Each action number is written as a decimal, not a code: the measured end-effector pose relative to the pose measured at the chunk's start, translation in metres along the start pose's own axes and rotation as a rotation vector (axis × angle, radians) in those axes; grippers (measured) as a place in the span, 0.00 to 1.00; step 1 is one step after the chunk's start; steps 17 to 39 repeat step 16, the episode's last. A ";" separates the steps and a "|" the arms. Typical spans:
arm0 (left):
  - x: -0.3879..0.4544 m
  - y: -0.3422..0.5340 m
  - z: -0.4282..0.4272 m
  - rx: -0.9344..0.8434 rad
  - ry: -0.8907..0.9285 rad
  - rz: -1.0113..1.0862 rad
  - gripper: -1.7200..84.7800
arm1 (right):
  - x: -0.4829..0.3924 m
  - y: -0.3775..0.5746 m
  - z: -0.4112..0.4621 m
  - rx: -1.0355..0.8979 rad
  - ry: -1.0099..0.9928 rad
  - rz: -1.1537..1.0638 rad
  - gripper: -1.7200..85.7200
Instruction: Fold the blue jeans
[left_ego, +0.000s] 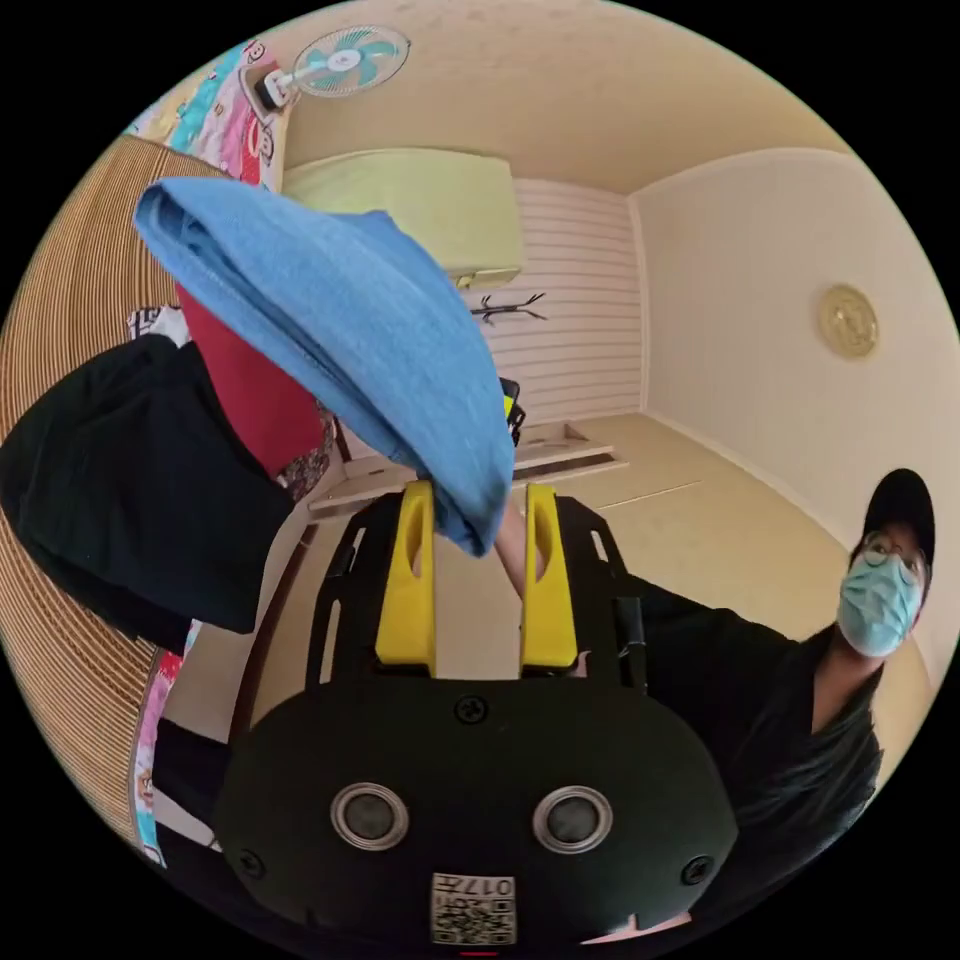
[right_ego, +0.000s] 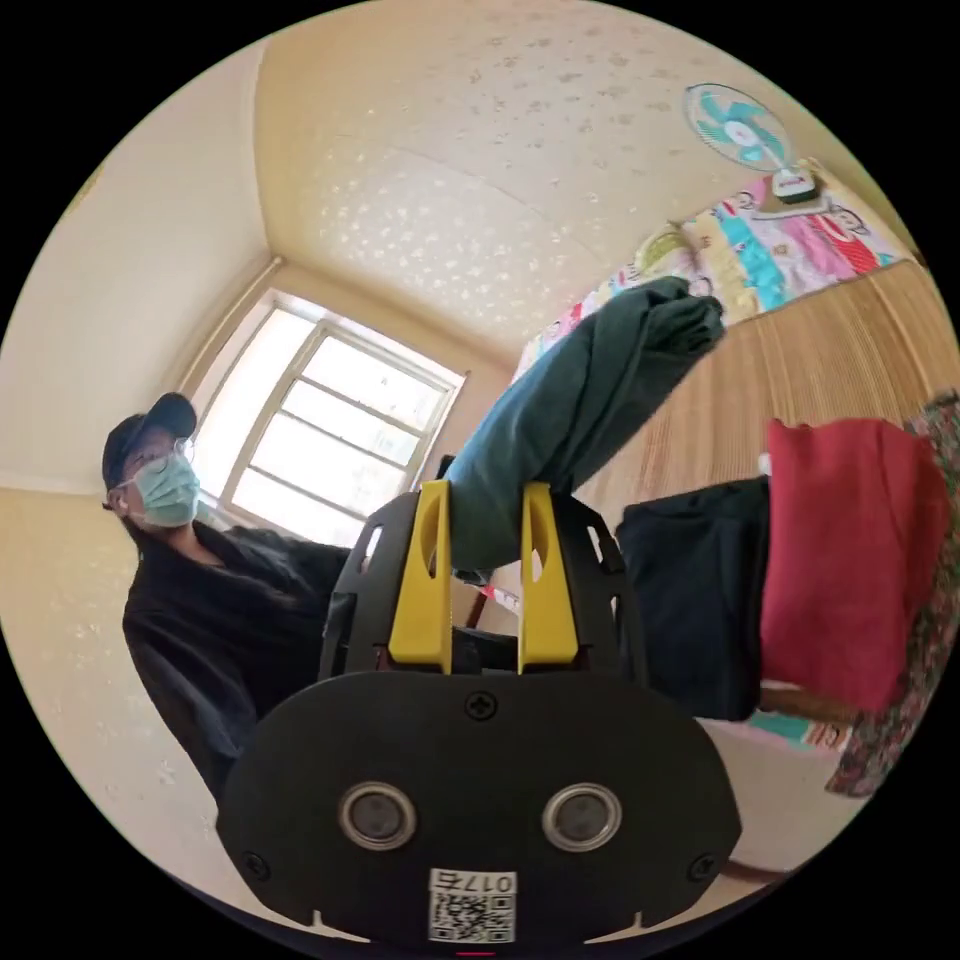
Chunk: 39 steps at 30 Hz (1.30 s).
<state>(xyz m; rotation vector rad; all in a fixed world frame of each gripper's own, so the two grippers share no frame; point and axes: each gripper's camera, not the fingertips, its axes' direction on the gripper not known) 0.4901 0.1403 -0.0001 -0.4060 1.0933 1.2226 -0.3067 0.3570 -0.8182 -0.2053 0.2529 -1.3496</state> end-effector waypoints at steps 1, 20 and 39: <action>-0.009 -0.002 0.015 -0.047 -0.015 -0.020 0.14 | 0.018 0.007 -0.013 0.021 0.064 0.076 0.13; -0.085 0.323 -0.212 0.208 -0.850 -0.668 0.12 | 0.128 0.294 0.203 0.031 0.246 0.855 0.02; -0.085 0.323 -0.212 0.208 -0.850 -0.668 0.12 | 0.128 0.294 0.203 0.031 0.246 0.855 0.02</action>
